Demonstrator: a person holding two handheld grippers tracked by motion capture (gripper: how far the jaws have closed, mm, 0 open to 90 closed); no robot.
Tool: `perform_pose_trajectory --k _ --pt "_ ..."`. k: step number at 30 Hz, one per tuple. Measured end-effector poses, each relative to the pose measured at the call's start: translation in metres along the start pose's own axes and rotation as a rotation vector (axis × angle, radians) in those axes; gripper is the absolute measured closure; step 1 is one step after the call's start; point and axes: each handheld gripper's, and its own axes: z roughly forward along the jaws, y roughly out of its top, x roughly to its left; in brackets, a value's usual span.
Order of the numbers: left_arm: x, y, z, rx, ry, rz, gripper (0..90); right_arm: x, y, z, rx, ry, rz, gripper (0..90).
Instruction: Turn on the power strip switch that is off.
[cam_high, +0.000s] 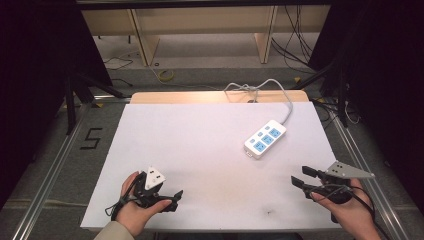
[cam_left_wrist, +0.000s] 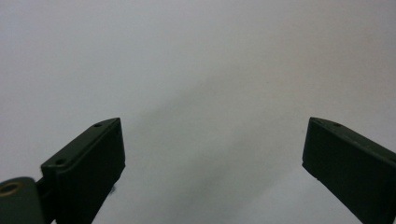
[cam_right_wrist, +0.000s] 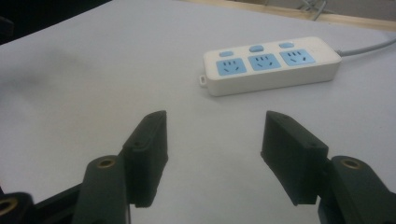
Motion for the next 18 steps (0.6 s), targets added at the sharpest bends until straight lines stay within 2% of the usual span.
perform_pose_trajectory --k 5,8,10,11,18 --pt "0.005 0.000 0.005 0.013 0.005 -0.017 6.4 -0.002 0.000 0.000 0.032 -0.023 -0.009 54.8" --pt "0.006 0.000 0.006 0.009 0.002 -0.033 7.1 -0.002 0.001 0.000 0.057 -0.049 -0.027 66.8" --pt "0.006 0.000 0.006 0.012 0.003 -0.030 7.5 -0.002 0.002 0.000 0.061 -0.054 -0.027 69.8" --pt "0.006 0.000 0.006 0.009 0.004 -0.029 7.5 -0.003 0.005 0.001 0.064 -0.067 -0.029 76.2" --pt "0.004 0.001 0.008 0.013 0.000 -0.023 8.5 -0.006 0.011 0.007 0.080 -0.091 -0.025 85.7"
